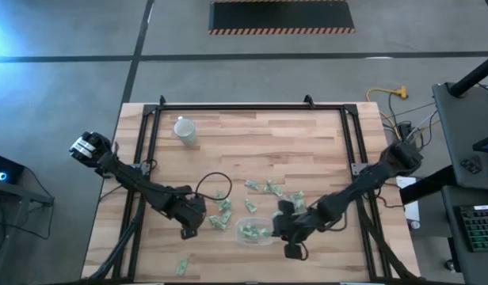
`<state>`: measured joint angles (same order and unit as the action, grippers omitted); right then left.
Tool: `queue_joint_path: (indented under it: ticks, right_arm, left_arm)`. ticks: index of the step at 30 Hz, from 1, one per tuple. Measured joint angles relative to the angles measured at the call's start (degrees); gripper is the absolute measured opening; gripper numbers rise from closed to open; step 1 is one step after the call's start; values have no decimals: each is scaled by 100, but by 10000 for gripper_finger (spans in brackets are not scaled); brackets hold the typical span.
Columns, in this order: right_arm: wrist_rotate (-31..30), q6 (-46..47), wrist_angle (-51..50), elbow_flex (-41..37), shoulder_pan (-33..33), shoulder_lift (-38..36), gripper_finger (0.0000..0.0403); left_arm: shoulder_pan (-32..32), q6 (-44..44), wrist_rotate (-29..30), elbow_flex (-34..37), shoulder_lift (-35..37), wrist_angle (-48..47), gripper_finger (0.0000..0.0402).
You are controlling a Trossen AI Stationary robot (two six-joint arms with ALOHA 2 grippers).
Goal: Pick and place Stevia / Truvia into bins
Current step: Put the stevia packet into the transparent container
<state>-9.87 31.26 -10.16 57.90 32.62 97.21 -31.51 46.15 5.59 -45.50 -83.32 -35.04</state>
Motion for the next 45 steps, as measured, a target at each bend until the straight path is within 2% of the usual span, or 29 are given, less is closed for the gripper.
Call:
queue_joint_path:
  ticks: [4, 11, 20, 26, 30, 34, 39, 45]
  right_arm:
    - [112, -48, -53, 172, -106, 237, 13]
    - [109, -368, -49, 241, -108, 109, 22]
    - [100, -293, -39, 159, -153, 79, 106]
    - [96, -163, -48, 165, -157, 33, 136]
    - [98, -54, -281, 165, -137, -154, 139]
    - [118, 23, -731, 165, -91, -495, 132]
    - [67, 224, -1398, 141, -10, -1045, 117]
    - [-248, 573, -1824, 26, 94, -1654, 100]
  left_arm:
    - [-11, -2, 1, 0, 8, -202, 109]
    - [-13, -18, -55, 23, 12, -526, 109]
    - [-13, -380, -32, 74, 12, -494, 109]
    - [-10, -517, 598, 94, 12, -329, 109]
    - [-6, -812, 715, 101, 12, -134, 109]
    - [-6, -948, 519, 199, 12, 208, 109]
    - [-4, -952, 127, 618, 10, 889, 109]
    - [-4, -640, 122, 825, 31, 1111, 109]
